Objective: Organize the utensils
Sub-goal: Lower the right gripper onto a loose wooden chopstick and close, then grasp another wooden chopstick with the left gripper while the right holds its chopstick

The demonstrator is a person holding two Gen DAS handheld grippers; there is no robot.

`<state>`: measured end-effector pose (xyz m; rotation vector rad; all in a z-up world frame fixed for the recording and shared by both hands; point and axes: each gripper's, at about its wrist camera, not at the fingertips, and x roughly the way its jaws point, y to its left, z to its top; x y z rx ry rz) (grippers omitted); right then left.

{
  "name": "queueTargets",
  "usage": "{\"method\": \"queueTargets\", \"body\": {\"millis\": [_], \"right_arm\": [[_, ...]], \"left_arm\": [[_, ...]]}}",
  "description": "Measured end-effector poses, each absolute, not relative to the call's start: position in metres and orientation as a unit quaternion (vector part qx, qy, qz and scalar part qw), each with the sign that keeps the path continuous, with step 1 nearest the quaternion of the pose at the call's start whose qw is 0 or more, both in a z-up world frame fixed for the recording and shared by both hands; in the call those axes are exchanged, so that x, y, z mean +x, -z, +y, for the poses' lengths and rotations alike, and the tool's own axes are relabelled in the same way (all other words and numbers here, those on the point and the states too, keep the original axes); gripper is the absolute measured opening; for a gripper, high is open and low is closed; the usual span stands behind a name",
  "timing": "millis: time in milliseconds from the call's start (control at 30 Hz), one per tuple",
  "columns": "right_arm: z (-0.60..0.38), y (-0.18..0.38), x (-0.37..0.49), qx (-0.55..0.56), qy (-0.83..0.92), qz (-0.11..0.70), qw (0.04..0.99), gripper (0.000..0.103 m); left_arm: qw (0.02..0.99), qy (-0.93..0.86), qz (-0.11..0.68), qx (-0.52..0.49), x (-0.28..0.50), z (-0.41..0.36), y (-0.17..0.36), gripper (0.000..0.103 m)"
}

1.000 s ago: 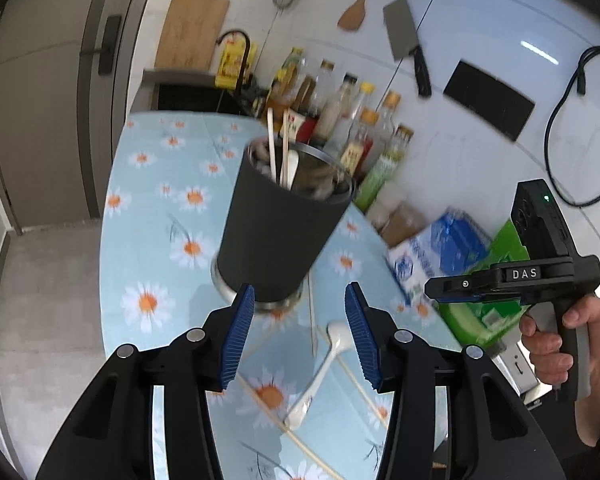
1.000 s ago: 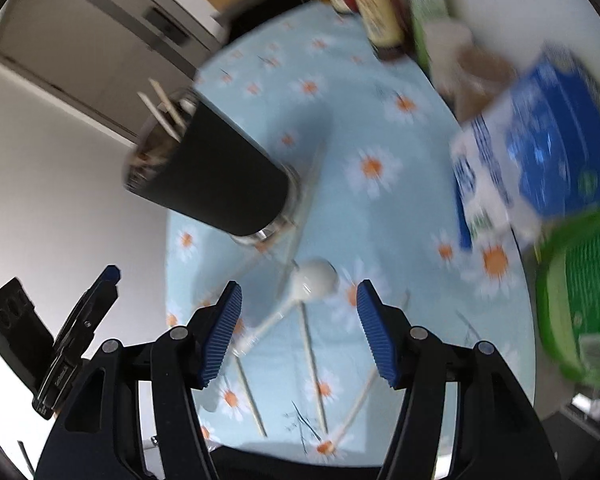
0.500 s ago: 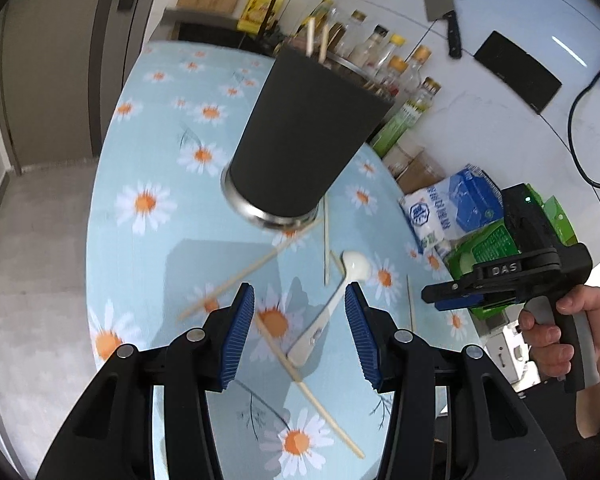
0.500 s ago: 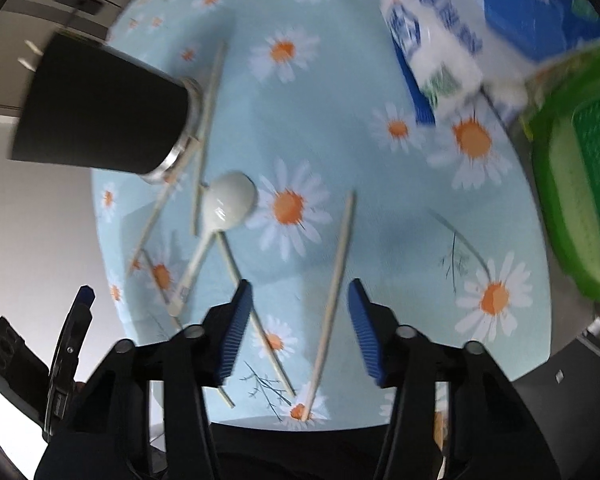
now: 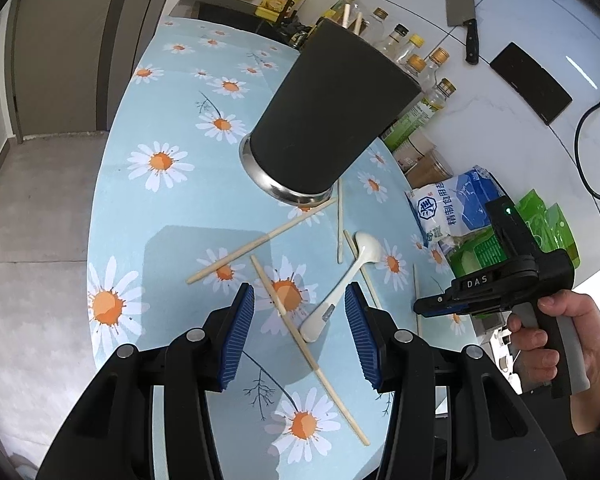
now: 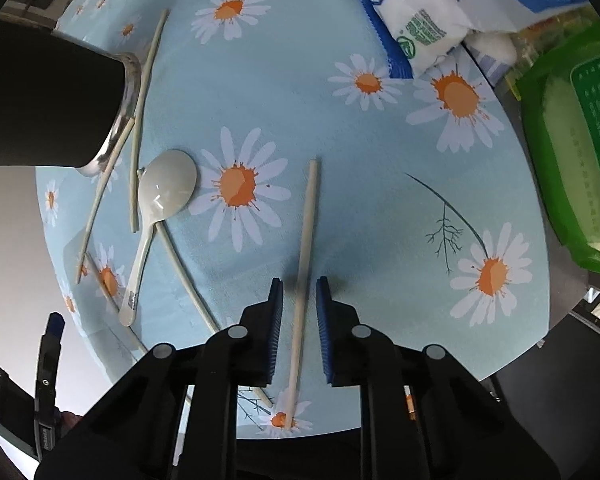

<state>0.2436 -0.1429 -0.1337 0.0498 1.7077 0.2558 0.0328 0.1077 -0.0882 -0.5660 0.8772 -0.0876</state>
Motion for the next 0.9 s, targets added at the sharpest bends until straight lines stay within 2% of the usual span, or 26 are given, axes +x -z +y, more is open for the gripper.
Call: {"method": "queueTargets", "body": {"millis": [267, 567, 900], "right_arm": [[-0.122, 0.134, 0.235, -0.024, -0.091, 0.739, 0.667, 0.006], [-0.136, 0.136, 0.241, -0.003, -0.114, 0.75, 0.652, 0.006], [-0.145, 0.099, 0.252, 0.014, -0.169, 0.717, 0.677, 0.006]], "left_arm": [[0.862, 0.043, 0.423, -0.278, 0.033, 0.109, 0.093, 0.046], [0.855, 0.037, 0.431, -0.287, 0.033, 0.11, 0.101, 0.046], [0.847, 0.025, 0.461, -0.265, 0.039, 0.101, 0.101, 0.046]]}}
